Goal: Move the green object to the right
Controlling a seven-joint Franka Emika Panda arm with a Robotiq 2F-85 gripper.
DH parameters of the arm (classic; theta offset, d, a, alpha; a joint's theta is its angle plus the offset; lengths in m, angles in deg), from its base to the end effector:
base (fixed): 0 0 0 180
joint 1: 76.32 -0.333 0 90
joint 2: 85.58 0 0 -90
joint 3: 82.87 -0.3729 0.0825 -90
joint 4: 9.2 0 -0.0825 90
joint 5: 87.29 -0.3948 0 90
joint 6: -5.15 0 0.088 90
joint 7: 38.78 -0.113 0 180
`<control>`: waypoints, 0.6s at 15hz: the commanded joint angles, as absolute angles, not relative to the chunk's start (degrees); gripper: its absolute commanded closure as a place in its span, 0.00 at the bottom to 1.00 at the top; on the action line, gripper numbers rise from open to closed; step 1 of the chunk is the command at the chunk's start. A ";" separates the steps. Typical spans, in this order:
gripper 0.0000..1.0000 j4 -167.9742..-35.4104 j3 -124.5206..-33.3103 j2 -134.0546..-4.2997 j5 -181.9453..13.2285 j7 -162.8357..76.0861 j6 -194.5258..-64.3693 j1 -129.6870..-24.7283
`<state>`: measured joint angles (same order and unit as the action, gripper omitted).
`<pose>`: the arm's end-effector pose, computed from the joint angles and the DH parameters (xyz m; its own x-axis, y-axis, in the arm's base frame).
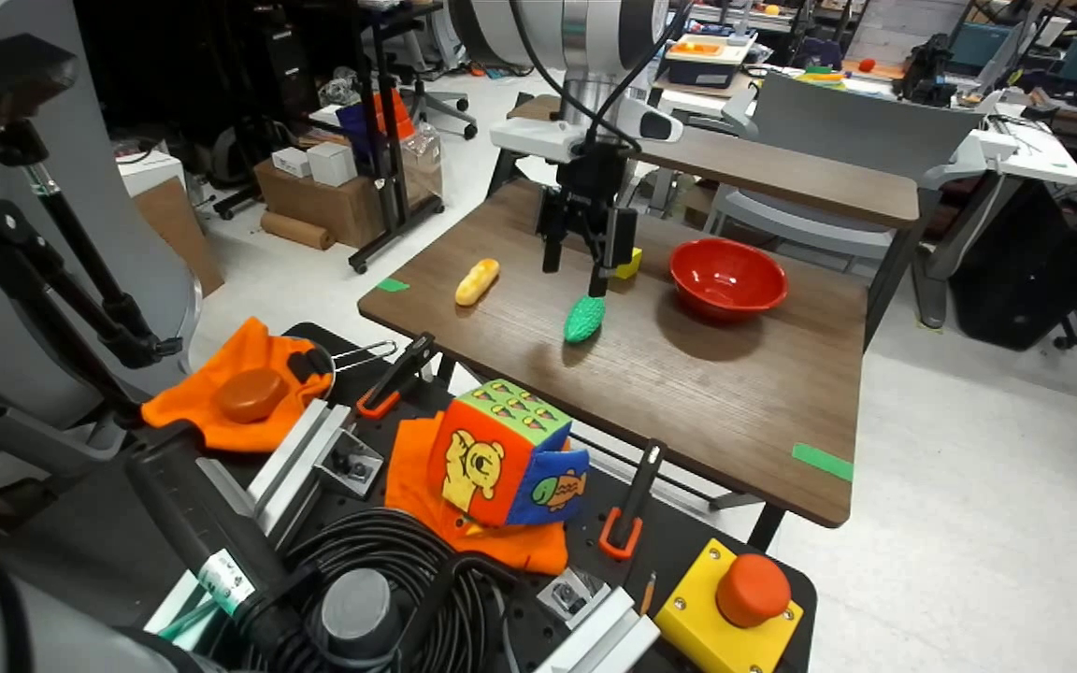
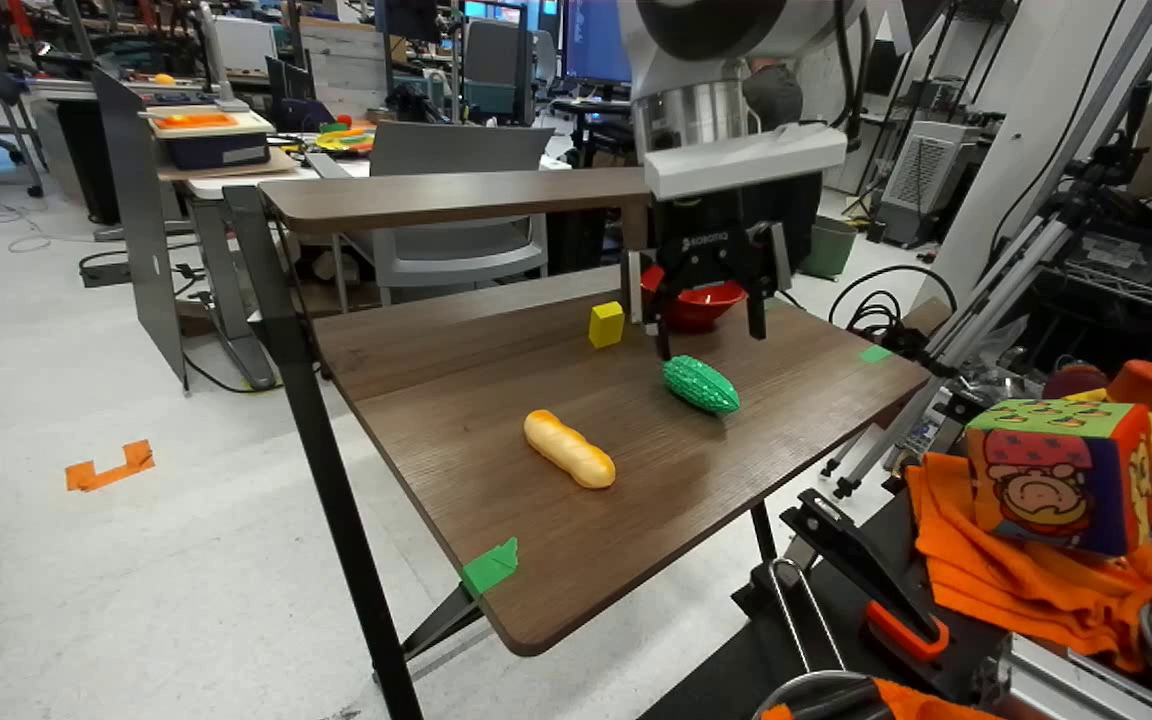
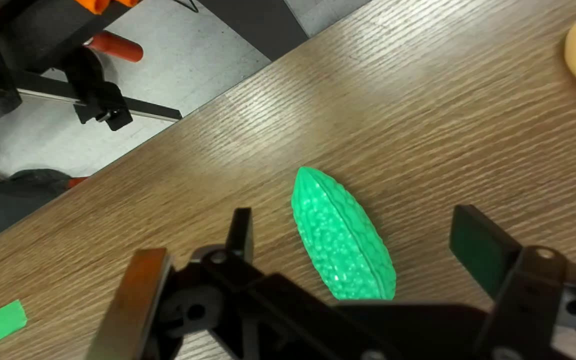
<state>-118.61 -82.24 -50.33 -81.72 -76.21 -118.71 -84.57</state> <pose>0.6156 0.0782 0.1789 0.8574 -0.4523 -0.2455 -0.3888 -0.8819 0.2665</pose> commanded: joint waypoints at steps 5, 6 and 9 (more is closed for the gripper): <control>0.00 -110.20 -77.05 -40.20 -77.75 -81.81 -117.33 -90.08; 0.00 -109.36 -76.67 -39.16 -77.23 -82.17 -116.94 -90.49; 0.35 -106.97 -76.23 -36.56 -76.37 -83.08 -116.14 -91.32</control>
<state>-110.84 -77.62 -39.61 -77.51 -81.51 -118.41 -89.51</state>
